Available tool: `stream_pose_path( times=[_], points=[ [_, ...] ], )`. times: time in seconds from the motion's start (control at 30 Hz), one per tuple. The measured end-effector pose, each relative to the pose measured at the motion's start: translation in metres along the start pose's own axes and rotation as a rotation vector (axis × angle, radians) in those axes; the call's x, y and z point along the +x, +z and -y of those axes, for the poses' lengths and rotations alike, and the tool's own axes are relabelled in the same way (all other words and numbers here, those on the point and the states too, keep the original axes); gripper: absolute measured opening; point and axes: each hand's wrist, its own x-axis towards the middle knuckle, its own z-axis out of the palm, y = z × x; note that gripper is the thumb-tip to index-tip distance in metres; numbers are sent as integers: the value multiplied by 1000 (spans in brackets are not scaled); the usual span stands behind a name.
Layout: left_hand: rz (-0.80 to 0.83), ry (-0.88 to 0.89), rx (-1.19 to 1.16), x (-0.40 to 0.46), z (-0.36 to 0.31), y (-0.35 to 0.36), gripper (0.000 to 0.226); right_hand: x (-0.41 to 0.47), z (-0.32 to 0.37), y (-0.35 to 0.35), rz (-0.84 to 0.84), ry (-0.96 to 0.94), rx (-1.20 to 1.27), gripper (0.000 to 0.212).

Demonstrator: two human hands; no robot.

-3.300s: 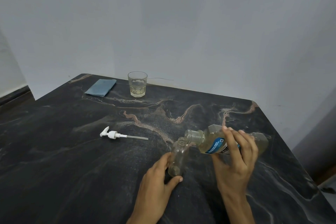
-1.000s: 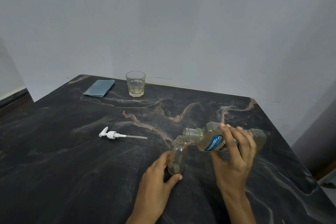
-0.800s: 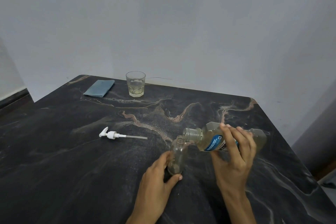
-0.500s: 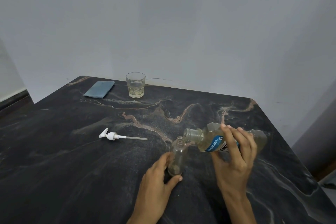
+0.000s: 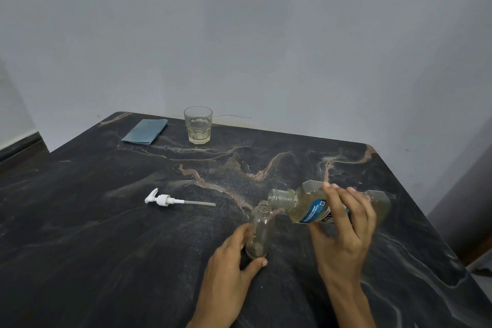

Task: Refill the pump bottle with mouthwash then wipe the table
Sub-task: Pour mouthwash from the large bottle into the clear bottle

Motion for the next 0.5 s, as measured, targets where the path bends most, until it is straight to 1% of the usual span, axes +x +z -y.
stream_pose_path(
  times=[0.5],
  points=[
    [-4,-8,-20,0,1,2,61,0,2,0,-1,-4,-4,86]
  ],
)
